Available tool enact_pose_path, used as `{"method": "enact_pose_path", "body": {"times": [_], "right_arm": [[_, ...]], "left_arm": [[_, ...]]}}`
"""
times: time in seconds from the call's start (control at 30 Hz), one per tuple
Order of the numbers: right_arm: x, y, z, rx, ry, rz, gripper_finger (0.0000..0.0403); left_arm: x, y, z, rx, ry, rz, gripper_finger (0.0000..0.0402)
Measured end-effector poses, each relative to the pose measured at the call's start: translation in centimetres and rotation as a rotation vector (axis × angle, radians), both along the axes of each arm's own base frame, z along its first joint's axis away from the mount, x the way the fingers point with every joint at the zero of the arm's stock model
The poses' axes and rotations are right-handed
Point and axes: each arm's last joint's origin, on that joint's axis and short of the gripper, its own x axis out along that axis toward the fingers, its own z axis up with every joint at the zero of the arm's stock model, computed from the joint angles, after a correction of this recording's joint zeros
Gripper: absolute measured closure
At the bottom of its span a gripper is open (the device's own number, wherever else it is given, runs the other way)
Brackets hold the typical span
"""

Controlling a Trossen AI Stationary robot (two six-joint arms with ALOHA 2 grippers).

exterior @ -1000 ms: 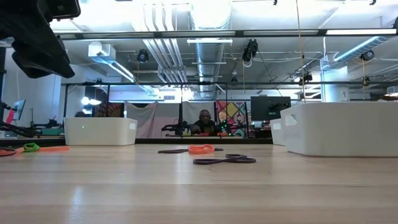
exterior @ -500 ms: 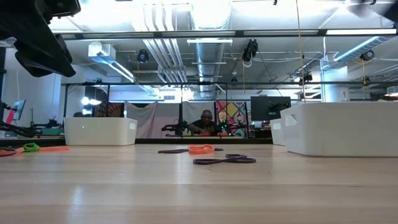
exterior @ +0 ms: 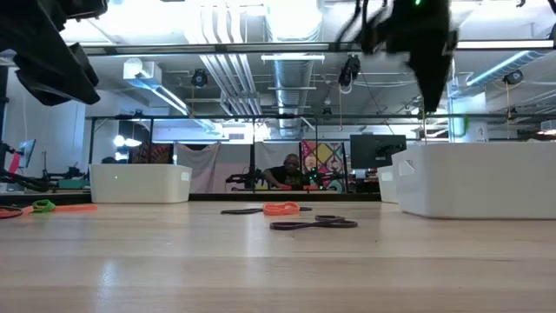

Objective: Sort rubber bands into baskets
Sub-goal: Put the green rubber band into the bottom white bin, then move the orange rubber bands to the center of the table

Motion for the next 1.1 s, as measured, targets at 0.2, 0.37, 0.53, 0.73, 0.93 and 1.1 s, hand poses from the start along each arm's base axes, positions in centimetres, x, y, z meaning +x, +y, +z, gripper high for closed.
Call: {"method": "enact_pose_path", "body": {"times": [0.2,0.37,0.53,0.73,0.93,1.1], "right_arm": [[-1.4,-4.4,-4.7,0.187,0.047,-0.154,0.039],[-2.8,-5.5,-7.4,0.185,0.073,-0.316,0.0388],[-2.6,-5.5,-7.1,0.203,0.053,-0.356,0.034],[-1.1,-4.3,-3.1,0.192,-0.09,-0.333,0.0248],[-1.6,1.7,2.3,0.163,-0.28,-0.344,0.0203],[-4.3,9.1,3.2,0.298,-0.251,-0.381,0.0195]], "left_arm": [[-1.2,-0.3,-0.3,0.002,0.066,0.002,0.0252],[-1.9,0.0,-0.1,0.008,0.078,0.007,0.0252],[-2.2,0.4,0.1,0.054,0.062,0.013,0.0252],[-2.1,1.0,0.6,0.139,0.012,0.024,0.0252],[-1.2,1.8,0.8,0.223,-0.022,0.008,0.0252],[-0.4,2.6,1.0,0.296,-0.041,-0.006,0.0252]]}}
